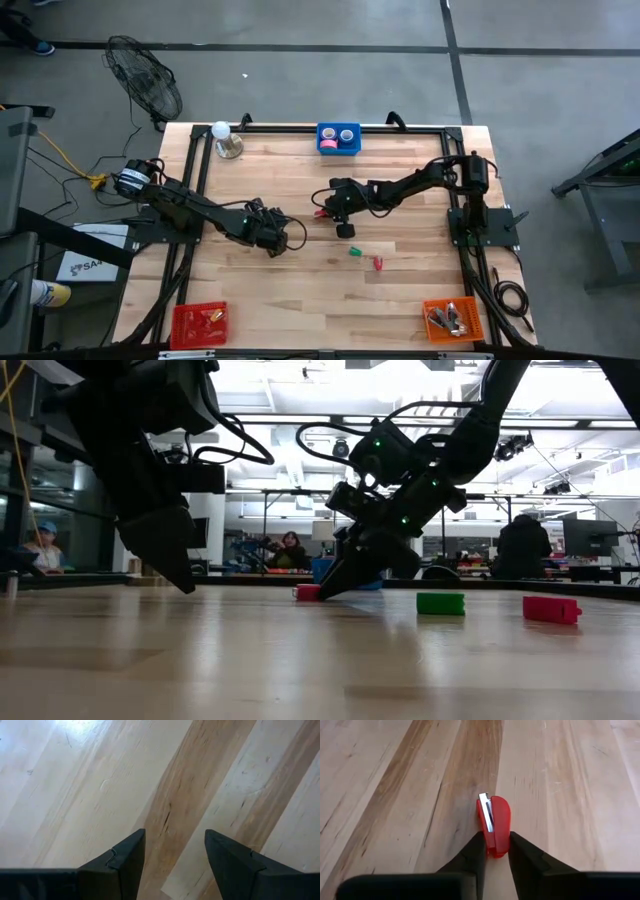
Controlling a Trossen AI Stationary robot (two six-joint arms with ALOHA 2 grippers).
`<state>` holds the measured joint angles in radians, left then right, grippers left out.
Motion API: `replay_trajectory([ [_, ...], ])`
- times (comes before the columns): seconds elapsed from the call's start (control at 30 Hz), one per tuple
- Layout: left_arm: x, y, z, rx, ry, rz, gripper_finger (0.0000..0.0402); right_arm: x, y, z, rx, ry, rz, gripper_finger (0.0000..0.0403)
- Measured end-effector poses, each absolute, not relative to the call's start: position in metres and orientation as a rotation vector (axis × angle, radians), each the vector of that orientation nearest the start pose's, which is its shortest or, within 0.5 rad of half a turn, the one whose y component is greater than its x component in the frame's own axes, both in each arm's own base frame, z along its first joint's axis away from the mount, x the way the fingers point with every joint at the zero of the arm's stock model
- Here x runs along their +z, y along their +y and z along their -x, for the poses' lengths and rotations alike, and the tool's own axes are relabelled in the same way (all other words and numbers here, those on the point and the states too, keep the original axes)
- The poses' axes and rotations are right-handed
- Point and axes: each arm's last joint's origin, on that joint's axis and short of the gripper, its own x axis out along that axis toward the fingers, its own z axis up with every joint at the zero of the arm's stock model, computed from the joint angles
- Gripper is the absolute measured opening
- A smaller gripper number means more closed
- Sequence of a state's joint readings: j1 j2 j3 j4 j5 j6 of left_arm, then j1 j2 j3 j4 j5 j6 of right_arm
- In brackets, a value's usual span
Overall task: Pick and place Stapler, Stapler remover, tape
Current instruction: Put the top red stapler into the red bin
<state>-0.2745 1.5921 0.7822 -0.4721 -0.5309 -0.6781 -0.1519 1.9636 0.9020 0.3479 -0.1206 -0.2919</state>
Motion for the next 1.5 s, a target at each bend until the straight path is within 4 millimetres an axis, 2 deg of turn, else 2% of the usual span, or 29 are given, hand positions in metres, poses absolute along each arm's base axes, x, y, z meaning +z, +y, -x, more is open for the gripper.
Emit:
replay_trajectory([
  [0.43,0.143,-0.058,-0.259,0.594,1.018,0.103,0.0199,0.099,-0.047,-0.363,0.087,0.706,0.208,0.0058],
  [0.83,0.148,-0.060,-0.271,0.521,0.927,0.046,0.0199,0.101,-0.007,-0.367,0.014,0.703,0.386,0.0057],
  [1.17,0.155,-0.064,-0.283,0.410,0.834,-0.060,0.0199,0.109,0.027,-0.370,-0.007,0.617,0.419,0.0057],
  [1.5,0.157,-0.066,-0.287,0.287,0.831,-0.203,0.0199,0.131,0.035,-0.369,-0.066,0.546,0.413,0.0057],
])
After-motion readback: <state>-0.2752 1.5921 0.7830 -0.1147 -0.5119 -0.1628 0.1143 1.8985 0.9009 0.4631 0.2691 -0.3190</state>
